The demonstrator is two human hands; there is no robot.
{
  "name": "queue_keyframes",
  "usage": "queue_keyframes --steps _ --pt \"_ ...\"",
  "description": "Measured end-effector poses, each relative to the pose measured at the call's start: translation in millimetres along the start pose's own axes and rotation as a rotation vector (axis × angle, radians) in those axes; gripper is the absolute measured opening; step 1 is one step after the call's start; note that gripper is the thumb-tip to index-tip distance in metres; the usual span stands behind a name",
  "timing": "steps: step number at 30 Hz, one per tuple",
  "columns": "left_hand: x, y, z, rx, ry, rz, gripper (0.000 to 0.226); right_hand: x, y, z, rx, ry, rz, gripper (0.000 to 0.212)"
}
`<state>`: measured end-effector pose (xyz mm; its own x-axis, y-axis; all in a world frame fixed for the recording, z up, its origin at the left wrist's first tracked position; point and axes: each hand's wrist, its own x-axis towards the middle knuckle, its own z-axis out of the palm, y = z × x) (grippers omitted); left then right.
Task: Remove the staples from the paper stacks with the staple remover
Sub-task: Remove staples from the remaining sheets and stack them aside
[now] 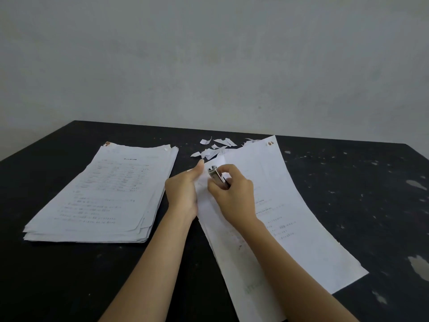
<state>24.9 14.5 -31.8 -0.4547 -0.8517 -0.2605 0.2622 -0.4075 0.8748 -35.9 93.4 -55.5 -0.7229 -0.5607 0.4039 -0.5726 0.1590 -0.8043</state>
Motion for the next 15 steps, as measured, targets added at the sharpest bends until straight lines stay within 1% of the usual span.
queue_keyframes --steps 1,2,4,5,7,8,11,15 --pt "0.5 0.0 -0.5 0.0 -0.003 0.001 0.022 2.4 -3.4 -0.7 0.017 -0.018 -0.014 0.009" --pt "0.9 -0.2 -0.9 -0.006 -0.007 -0.002 0.021 3.9 -6.1 -0.3 0.029 -0.045 -0.031 0.009" --pt "1.8 -1.7 -0.9 -0.014 -0.015 -0.017 0.02 5.2 -8.6 1.4 0.017 -0.094 -0.067 0.022" --pt "1.9 -2.4 -0.5 -0.008 -0.009 -0.025 0.025 5.5 -9.7 1.3 0.001 -0.119 -0.081 0.027" --pt "2.5 -2.7 -0.3 0.003 0.029 -0.042 0.033 5.3 -9.6 0.4 -0.031 -0.162 -0.088 0.033" --pt "3.1 -2.5 -0.8 0.007 0.049 -0.058 0.033 4.4 -7.7 0.1 -0.028 -0.174 -0.08 0.034" --pt "4.5 -2.6 -2.5 -0.005 0.082 -0.108 0.03 1.1 -3.6 -1.3 -0.013 -0.196 -0.059 0.034" --pt "3.6 -3.9 -2.0 -0.02 0.117 -0.127 0.033 0.8 -1.1 3.5 -0.034 -0.169 -0.056 0.045"
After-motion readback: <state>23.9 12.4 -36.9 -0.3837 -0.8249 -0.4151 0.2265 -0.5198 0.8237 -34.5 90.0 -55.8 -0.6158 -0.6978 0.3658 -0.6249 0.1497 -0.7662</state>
